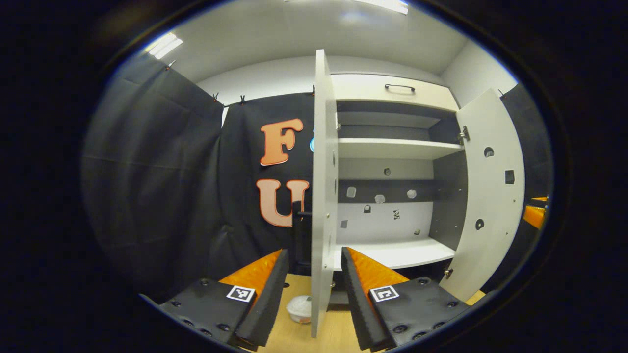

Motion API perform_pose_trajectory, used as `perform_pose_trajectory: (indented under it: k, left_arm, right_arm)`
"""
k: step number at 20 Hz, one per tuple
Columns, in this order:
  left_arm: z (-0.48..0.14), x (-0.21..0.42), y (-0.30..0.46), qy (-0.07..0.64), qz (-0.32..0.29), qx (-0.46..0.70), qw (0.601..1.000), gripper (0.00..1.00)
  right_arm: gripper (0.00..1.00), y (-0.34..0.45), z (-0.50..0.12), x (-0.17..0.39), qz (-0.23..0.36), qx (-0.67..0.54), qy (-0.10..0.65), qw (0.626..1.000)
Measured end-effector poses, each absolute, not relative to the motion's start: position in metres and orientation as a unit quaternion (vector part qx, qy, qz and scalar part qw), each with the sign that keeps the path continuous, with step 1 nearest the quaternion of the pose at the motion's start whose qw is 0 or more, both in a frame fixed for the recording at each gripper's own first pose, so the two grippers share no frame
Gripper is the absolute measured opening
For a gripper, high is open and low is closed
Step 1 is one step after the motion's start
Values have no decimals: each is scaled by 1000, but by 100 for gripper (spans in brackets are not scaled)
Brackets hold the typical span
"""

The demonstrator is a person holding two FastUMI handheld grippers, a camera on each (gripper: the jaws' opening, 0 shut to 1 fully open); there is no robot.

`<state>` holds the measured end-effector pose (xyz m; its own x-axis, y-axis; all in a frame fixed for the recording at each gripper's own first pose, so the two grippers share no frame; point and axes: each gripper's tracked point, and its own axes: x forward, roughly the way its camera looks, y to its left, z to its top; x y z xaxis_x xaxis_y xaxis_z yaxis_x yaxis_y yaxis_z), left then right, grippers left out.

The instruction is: Open the right door of the double-door shoe cabinet with the right hand, and open the left door with the left hand.

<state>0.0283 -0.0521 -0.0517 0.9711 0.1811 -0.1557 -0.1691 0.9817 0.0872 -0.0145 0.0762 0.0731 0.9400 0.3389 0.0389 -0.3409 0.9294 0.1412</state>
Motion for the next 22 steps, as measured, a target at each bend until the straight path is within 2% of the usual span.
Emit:
perform_pose_trajectory:
  k: [3, 5, 6, 7, 15, 22]
  left_arm:
    - [-43, 33, -65, 62, 78, 38, 994, 83]
    - [-41, 34, -74, 58, 74, 35, 995, 86]
    - [-40, 37, -77, 56, 74, 36, 995, 94]
    - [-38, 39, -78, 54, 76, 41, 995, 96]
    - [-29, 53, -88, 34, 80, 65, 994, 95]
    - [-30, 55, -91, 36, 87, 68, 993, 96]
  right_arm:
    - [78, 69, 84, -9, 173, 70, -25, 982]
    - [82, 59, 86, -5, 174, 74, -27, 982]
    - [83, 53, 87, -1, 173, 80, -29, 981]
    - [86, 48, 87, 2, 172, 85, -30, 981]
    - [91, 17, 83, 21, 178, 98, -35, 978]
    - [91, 14, 80, 25, 188, 97, -40, 977]
